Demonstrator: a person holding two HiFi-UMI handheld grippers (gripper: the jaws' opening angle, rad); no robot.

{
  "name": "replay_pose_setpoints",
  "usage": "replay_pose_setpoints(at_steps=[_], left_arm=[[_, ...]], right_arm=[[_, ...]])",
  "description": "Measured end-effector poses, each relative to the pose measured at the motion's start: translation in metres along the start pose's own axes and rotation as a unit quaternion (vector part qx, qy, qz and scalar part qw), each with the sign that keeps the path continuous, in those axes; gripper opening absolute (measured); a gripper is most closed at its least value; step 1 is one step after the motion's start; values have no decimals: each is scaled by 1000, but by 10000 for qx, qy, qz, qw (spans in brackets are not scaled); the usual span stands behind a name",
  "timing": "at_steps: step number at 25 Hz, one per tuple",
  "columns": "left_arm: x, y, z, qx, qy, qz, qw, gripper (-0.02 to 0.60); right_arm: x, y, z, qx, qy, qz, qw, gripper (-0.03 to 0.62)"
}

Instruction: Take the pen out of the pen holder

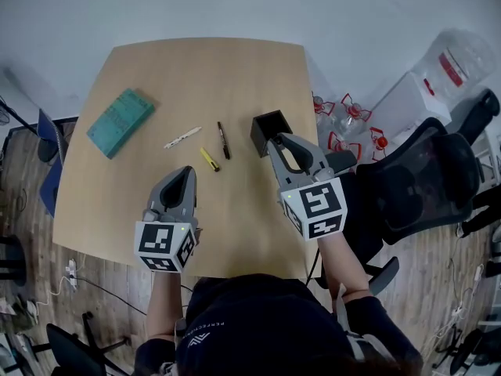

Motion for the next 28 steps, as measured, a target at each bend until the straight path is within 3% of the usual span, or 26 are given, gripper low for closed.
replay_pose_setpoints(at_steps=[9,28], left_arm=[[-4,4,13,54,-149,9,9999,5],[-4,17,22,155,-297,196,9992,5]], right_arm=[[10,19,12,-32,-202,-550,9983,57],[31,58,15,383,-482,-989,9932,55]])
Point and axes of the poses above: the fingertips, and each gripper's own axes: z backward along the fingers, x to its left, y out of its underside, the point moved 1 cm from there along z, backward along the fingers, and after that the axes turned 12 degrees about -z, right-handed, at the moved point
